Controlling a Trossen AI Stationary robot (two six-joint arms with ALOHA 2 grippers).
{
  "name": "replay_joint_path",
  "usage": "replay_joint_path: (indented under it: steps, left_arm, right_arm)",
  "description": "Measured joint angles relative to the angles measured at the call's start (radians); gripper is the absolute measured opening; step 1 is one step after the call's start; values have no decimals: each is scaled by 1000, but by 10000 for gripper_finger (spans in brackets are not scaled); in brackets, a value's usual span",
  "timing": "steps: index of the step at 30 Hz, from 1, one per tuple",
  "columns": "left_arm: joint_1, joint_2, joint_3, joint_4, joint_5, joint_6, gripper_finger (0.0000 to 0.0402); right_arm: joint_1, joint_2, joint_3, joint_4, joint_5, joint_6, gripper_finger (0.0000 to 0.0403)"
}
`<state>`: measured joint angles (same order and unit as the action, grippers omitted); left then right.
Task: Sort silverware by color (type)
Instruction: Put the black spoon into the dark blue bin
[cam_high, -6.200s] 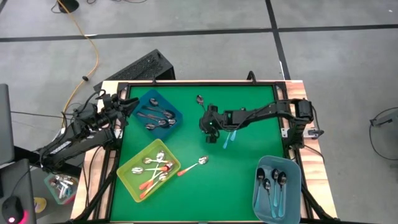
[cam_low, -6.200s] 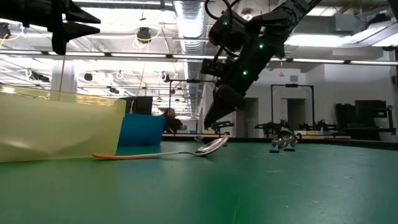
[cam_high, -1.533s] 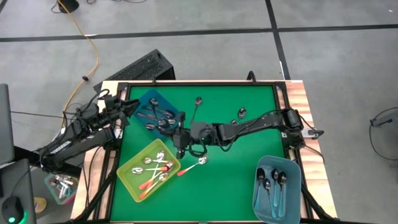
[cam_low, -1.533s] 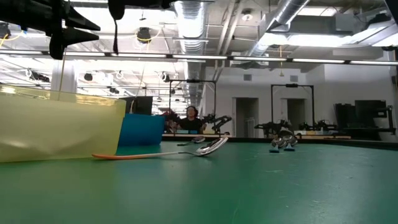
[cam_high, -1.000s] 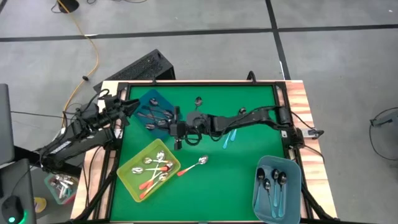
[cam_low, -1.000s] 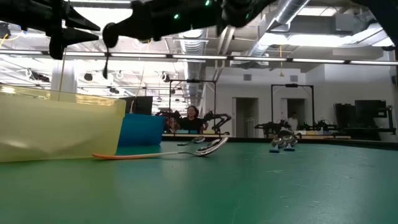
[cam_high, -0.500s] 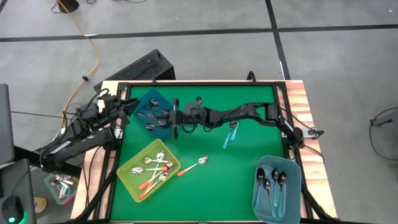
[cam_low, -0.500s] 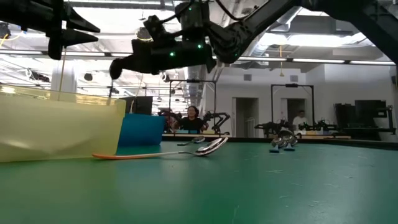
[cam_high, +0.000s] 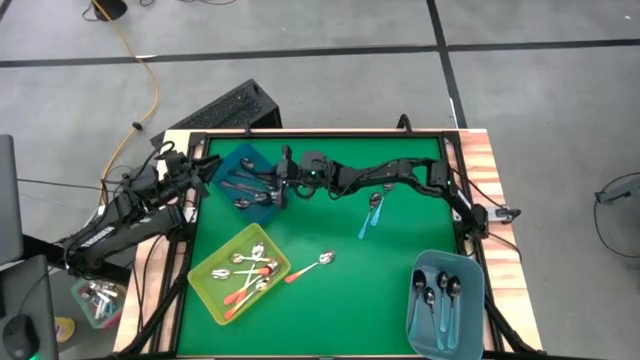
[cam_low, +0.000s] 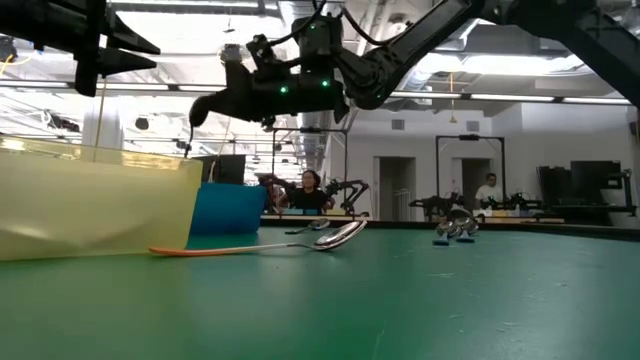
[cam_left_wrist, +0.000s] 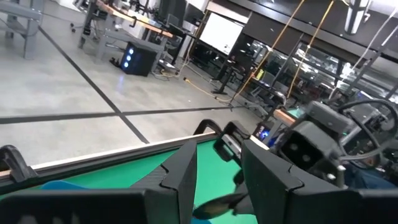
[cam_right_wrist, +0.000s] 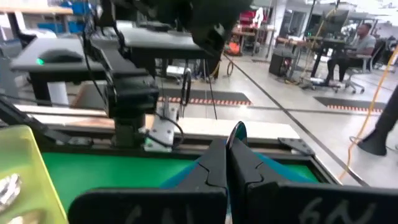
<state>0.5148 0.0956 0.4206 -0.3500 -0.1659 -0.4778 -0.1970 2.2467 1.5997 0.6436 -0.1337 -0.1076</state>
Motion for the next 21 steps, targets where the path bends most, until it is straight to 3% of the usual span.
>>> replay_joint_path:
  steps: [10, 21]
  left_arm:
    - [0, 0, 0, 3, -24, -1, 110]
    - [0, 0, 0, 4, -25, 8, 110]
  right_arm:
    - [5, 96, 5, 152, 31, 81, 7]
    - [-4, 98, 6, 135, 26, 133, 7]
